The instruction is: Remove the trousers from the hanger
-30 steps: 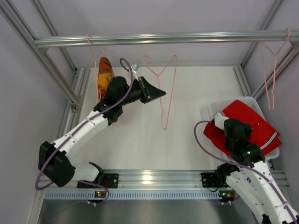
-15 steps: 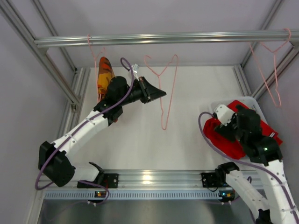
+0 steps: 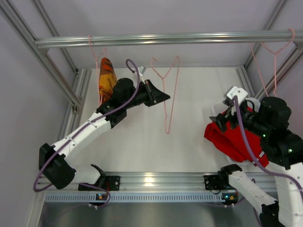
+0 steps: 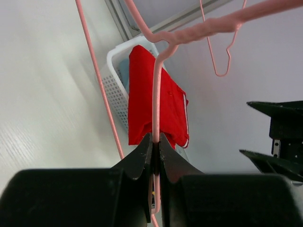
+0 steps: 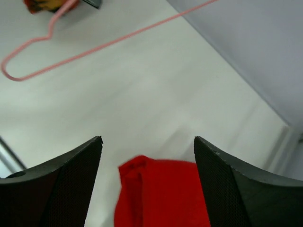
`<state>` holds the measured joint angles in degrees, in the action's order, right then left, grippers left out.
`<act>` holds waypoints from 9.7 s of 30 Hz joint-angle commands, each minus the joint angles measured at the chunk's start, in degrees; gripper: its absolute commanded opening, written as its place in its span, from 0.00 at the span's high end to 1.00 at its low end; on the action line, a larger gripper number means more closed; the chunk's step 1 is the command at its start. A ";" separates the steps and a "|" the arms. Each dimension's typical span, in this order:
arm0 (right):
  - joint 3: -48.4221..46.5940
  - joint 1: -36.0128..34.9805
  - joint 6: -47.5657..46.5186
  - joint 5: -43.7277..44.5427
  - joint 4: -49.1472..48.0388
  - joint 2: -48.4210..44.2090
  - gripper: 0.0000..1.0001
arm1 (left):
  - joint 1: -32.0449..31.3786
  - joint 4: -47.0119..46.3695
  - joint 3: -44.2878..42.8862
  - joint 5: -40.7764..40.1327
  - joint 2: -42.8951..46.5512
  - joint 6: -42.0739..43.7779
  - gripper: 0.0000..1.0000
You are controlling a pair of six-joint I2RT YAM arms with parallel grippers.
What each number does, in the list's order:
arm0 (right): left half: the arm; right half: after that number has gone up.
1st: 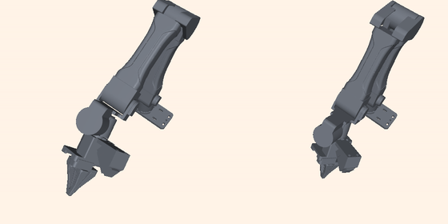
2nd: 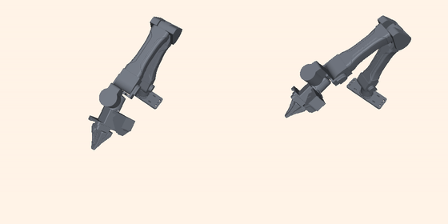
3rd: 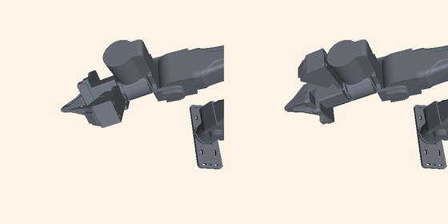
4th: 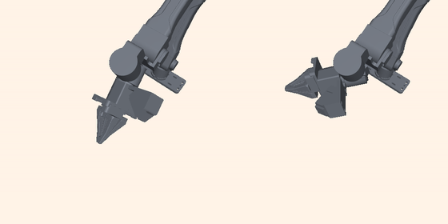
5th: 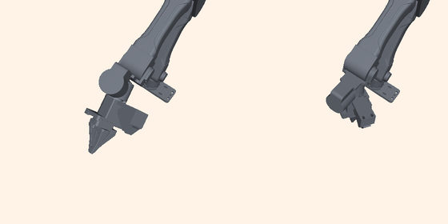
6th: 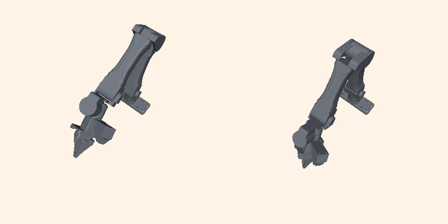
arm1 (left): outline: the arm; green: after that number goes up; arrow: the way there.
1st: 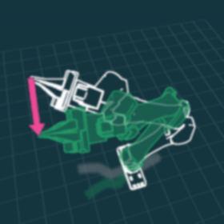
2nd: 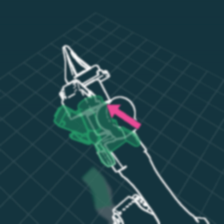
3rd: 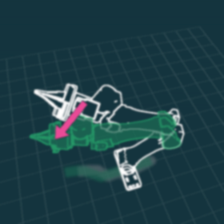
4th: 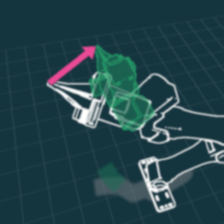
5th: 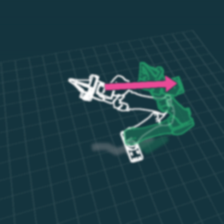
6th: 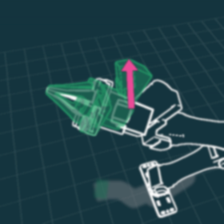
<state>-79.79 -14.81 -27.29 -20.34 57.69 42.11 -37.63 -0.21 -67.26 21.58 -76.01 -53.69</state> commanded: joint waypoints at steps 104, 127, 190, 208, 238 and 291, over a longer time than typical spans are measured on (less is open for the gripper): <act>6.59 12.96 40.04 0.25 -17.10 -10.03 1.00 | -4.83 8.82 -9.37 -14.02 13.52 30.31 0.01; 6.48 13.49 31.42 23.85 -30.97 4.21 1.00 | -2.10 10.67 -13.07 -15.43 13.51 27.86 0.01; -12.50 23.51 28.61 -20.88 -13.39 13.70 0.01 | 29.71 46.35 -26.43 -13.07 11.15 36.29 0.05; -11.97 23.51 23.68 -20.79 -9.97 11.59 0.01 | 56.52 -11.86 4.32 45.20 12.11 -6.74 0.32; -10.83 23.51 25.88 -20.88 -11.29 12.47 0.00 | 53.71 -34.24 10.14 44.69 7.28 -21.54 0.73; 14.13 -34.66 16.93 18.21 -43.17 15.46 0.00 | 22.33 -30.99 11.37 22.10 19.32 -21.89 1.00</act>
<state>-66.37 -43.94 -5.30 -12.93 22.57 56.62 -15.00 -17.61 -54.15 46.98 -59.59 -74.74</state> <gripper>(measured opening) 0.993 0.049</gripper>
